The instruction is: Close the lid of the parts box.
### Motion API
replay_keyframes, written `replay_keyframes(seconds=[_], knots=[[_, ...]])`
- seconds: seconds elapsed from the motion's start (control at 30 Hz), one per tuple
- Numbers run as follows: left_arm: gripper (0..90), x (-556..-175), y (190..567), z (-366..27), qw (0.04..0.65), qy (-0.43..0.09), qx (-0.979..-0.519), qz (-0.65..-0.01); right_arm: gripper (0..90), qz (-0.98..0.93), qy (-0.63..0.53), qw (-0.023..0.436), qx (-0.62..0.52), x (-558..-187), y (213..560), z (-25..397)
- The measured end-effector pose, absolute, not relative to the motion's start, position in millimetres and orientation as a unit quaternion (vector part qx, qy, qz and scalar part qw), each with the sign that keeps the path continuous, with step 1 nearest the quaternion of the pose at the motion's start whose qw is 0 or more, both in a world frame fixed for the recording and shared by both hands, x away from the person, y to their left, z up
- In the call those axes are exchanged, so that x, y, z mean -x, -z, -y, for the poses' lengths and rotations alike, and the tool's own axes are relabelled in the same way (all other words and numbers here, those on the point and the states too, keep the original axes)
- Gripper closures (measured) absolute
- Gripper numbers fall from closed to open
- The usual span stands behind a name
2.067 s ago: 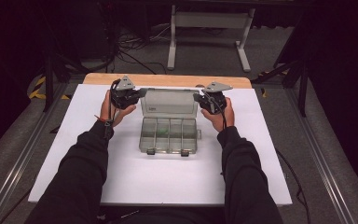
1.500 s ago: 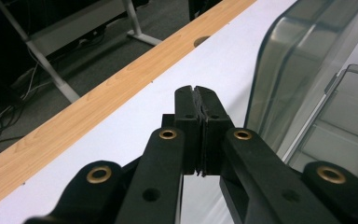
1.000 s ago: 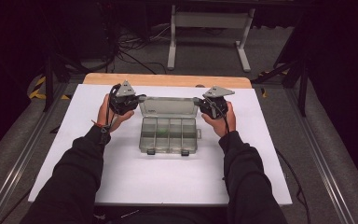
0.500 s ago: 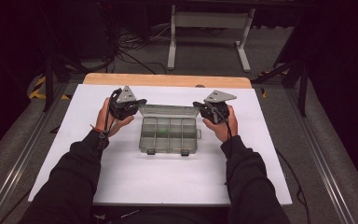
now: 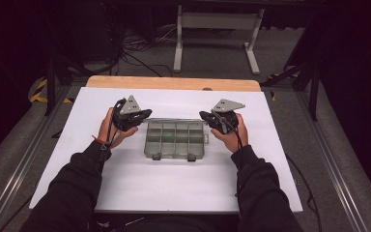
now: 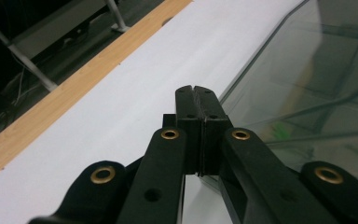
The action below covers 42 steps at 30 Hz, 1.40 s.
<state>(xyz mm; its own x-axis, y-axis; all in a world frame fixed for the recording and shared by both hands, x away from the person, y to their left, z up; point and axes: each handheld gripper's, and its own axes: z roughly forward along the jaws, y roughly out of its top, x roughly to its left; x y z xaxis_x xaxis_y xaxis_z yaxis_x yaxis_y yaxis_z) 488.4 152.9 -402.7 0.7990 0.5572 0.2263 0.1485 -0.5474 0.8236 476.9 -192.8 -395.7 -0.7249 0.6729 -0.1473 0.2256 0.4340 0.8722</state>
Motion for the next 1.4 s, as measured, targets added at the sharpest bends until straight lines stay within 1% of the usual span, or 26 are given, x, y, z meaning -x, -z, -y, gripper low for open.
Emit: replay_keyframes(seconds=[0.43,0.7,0.9,1.03,1.2,1.4], knots=[[89.3,-472,408,-146,0.411,-0.239,-0.861,-0.182,89.6,-0.823,-0.444,0.241,-0.260,-459,402,193],[89.1,-458,412,-143,0.400,-0.235,-0.871,-0.162,89.5,-0.832,-0.444,0.227,-0.242,-443,405,192],[88.4,-446,415,-147,0.399,-0.237,-0.872,-0.153,89.3,-0.841,-0.438,0.215,-0.232,-431,411,193],[88.5,-439,418,-147,0.399,-0.233,-0.875,-0.145,89.4,-0.847,-0.433,0.212,-0.225,-424,414,192],[88.3,-430,418,-146,0.404,-0.225,-0.876,-0.135,89.5,-0.848,-0.438,0.197,-0.223,-416,418,192],[87.9,-417,420,-145,0.395,-0.225,-0.883,-0.118,89.7,-0.857,-0.424,0.203,-0.212,-407,421,189]])
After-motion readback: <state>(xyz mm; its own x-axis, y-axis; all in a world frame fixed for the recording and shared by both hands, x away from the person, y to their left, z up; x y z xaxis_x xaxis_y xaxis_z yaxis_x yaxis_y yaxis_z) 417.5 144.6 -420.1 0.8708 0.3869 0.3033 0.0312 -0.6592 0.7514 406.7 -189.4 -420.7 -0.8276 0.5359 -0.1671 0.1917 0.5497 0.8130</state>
